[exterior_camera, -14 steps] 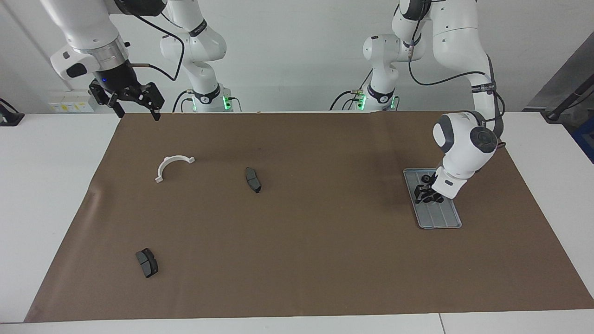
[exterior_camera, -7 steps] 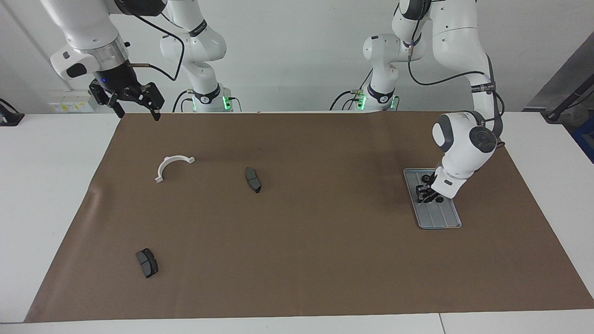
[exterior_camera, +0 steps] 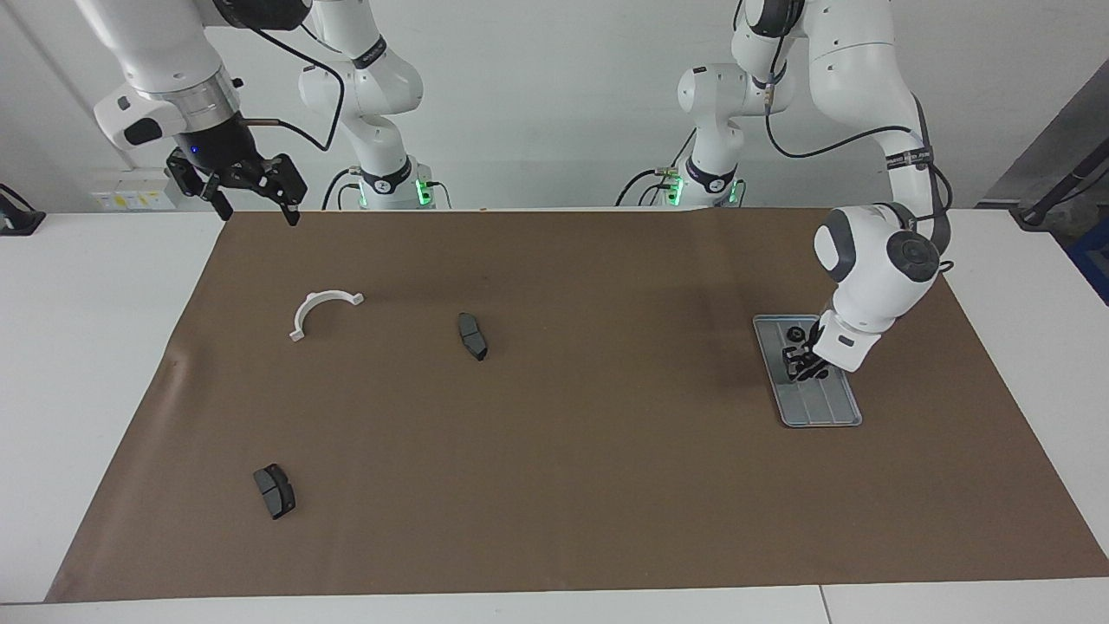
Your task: Place bearing gear from tray to pile
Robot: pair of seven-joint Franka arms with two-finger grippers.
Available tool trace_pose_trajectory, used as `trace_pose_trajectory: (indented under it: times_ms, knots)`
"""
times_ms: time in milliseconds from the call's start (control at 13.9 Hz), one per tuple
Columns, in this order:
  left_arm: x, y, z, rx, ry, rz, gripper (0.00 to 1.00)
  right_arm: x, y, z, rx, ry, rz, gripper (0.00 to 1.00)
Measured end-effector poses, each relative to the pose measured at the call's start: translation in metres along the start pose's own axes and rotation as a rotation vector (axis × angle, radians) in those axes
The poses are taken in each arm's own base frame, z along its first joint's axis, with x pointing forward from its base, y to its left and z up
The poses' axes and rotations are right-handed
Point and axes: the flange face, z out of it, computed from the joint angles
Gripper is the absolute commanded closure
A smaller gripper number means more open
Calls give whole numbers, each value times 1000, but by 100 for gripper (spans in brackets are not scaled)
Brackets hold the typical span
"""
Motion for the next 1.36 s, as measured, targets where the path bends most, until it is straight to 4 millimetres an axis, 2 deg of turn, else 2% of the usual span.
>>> trace_pose_trajectory:
  times_ms: [72,144,287,431,503,790,934,1006,1078,1149,1365]
  knots:
    - [7,23,-22,-2,6,-19,82,0,0,0,0,0,0,0]
    - [7,49,-31,-3,9,-41,81,0,0,0,0,0,0,0]
    - [-9,121,-29,-1,7,-98,81,0,0,0,0,0,0,0]
    - [-42,203,-18,7,-6,-126,80,0,0,0,0,0,0,0]
    - [-60,237,-15,10,-8,-130,80,0,0,0,0,0,0,0]
    - [-132,347,-9,-23,34,-142,76,0,0,0,0,0,0,0]
    - [-163,381,4,-43,50,-133,60,0,0,0,0,0,0,0]
    - [-175,391,14,-46,52,-120,40,0,0,0,0,0,0,0]
    - [-183,396,23,-49,54,-110,15,0,0,0,0,0,0,0]
    - [-187,398,30,-53,58,-104,0,0,0,0,0,0,0,0]
    - [-180,394,29,-67,76,-116,0,0,0,0,0,0,0,0]
